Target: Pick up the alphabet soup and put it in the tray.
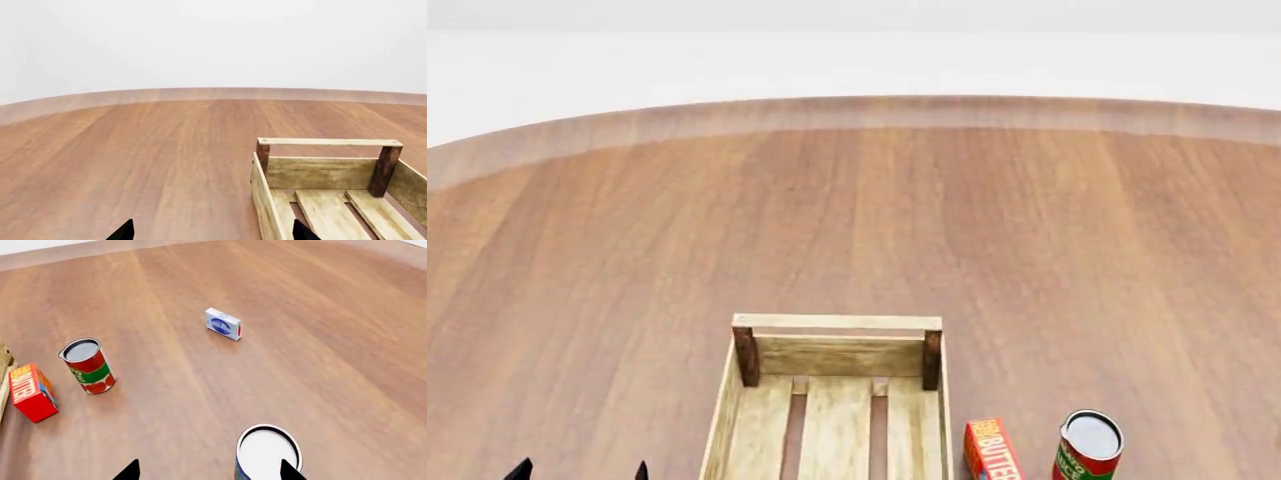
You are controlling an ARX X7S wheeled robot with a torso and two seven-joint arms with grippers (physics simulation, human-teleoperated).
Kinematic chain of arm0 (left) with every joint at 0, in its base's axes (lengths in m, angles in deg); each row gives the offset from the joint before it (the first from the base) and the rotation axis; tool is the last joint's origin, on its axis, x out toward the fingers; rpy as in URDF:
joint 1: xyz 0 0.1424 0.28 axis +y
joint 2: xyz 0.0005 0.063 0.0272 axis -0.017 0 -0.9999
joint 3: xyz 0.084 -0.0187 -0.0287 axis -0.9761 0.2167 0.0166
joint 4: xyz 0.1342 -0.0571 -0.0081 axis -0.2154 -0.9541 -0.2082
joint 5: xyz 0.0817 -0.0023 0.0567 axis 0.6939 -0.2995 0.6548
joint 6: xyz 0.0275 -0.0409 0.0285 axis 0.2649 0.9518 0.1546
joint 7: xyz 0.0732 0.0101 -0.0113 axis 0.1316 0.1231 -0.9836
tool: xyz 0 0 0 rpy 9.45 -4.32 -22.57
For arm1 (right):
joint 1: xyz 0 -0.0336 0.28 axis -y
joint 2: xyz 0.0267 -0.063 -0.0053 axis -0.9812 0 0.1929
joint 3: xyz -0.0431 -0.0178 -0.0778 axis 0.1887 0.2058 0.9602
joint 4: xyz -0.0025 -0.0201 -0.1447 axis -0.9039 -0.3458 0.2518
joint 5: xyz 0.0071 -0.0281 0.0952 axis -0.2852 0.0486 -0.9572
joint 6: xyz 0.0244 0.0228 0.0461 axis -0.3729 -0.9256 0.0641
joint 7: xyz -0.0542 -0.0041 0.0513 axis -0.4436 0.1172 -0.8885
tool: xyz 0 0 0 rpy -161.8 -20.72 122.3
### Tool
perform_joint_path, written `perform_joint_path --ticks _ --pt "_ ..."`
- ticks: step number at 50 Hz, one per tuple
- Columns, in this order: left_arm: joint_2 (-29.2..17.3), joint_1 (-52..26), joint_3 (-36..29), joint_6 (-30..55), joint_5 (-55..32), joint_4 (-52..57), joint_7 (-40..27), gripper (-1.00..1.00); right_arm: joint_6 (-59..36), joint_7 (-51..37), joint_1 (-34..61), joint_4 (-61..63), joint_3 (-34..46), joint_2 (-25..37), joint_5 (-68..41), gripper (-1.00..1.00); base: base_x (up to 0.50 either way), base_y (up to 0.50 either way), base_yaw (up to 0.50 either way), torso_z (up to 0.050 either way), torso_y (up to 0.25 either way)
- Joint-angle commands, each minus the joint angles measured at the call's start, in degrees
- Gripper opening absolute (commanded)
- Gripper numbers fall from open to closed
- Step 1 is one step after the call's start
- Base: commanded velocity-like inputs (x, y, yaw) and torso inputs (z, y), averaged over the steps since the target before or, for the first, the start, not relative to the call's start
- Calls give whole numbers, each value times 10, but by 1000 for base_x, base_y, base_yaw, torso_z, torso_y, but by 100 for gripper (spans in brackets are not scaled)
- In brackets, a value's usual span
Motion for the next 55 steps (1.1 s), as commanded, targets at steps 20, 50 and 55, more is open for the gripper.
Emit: perform_joint_path --ticks 20,50,55 --pt "-5 -7 -6 1 -11 -7 -7 100 39 26 46 -113 -10 -2 11 100 0 0 0 0 0" --pt "-11 -5 -16 -4 -12 -5 -16 100 74 39 112 -247 24 9 56 100 0 0 0 0 0" --pt "-12 -5 -17 -5 -13 -4 -18 100 78 38 129 -271 35 13 65 100 0 0 0 0 0"
